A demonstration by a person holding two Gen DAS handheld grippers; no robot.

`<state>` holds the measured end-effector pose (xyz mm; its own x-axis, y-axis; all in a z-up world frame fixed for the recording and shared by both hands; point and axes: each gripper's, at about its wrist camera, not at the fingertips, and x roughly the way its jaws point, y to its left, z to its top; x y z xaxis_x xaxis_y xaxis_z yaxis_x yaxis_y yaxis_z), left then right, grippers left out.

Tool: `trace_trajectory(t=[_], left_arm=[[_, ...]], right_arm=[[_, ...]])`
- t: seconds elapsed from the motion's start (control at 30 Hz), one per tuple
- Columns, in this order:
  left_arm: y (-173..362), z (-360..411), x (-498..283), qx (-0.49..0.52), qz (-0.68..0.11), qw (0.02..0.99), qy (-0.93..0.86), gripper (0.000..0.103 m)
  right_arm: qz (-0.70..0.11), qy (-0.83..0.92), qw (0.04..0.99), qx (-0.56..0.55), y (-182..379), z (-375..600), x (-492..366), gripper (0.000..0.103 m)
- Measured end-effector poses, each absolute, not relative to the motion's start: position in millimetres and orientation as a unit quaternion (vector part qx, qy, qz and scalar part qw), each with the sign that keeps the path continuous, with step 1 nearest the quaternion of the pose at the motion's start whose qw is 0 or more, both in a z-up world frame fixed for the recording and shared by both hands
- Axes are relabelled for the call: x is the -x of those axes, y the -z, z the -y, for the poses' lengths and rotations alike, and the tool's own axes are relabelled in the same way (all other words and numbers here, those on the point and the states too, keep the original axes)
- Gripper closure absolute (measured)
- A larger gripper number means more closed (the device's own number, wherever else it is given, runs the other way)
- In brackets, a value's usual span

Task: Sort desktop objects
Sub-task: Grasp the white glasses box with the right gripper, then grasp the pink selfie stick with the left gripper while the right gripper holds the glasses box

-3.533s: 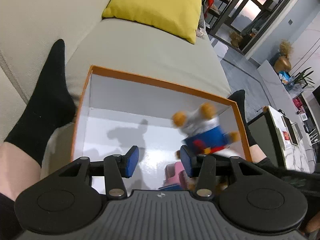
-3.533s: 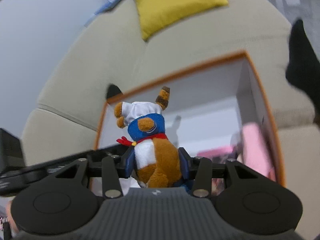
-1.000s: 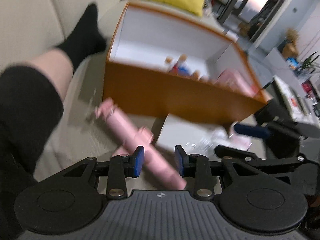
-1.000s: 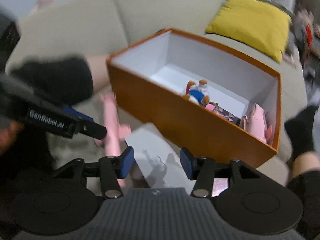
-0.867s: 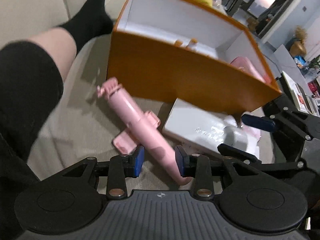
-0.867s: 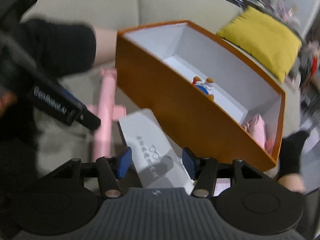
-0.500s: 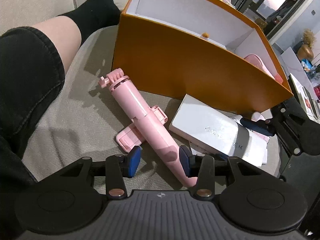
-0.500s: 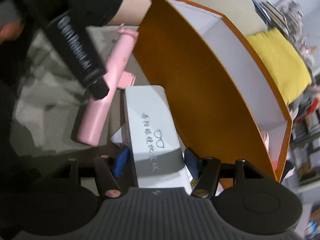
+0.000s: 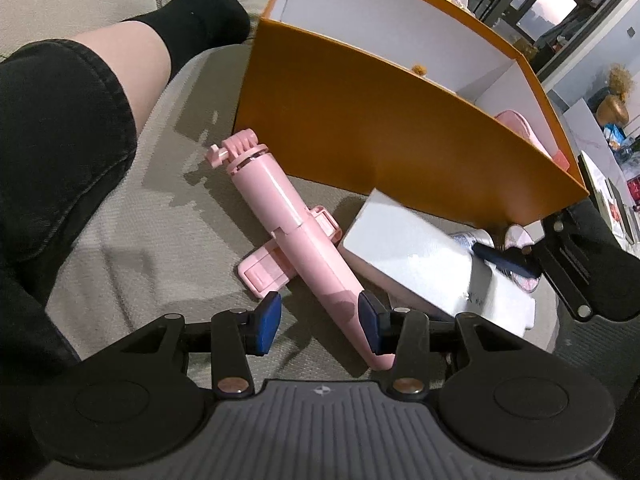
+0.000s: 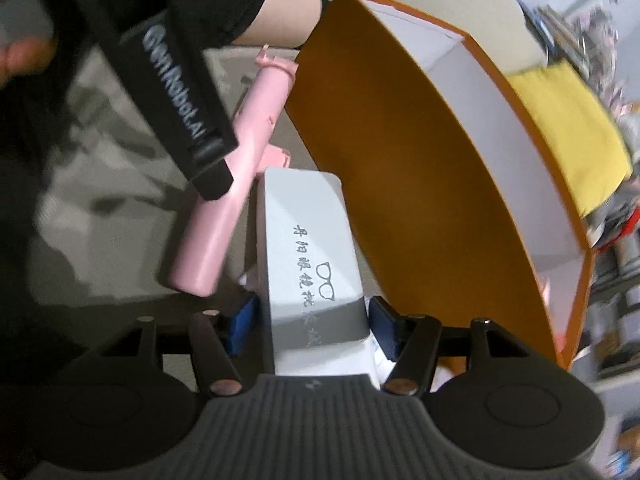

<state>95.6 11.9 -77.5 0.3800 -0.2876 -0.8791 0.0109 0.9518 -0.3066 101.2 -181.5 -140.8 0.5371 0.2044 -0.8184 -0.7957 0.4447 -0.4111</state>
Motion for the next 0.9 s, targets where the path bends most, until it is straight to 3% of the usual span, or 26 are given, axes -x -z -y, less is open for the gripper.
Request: trace_trajectory(t=[0.27,0.47,0.9], left_arm=[[73,-24,-92,0.139,-0.547,0.821,0.086,0.054],[75,-28,-91,0.142,-0.555,0.815,0.085,0.054],[81,-18,-92,0.133,-0.567,0.808,0.090,0.054]], right_arm=[[-0.479,-0.328,0.798,0.161,113,209,-138,0.041],[-0.546,-0.305,0.780,-0.020,125,242,-167,0.041],[-0.578,-0.260,0.770,-0.072,139,264,-164,0.041]])
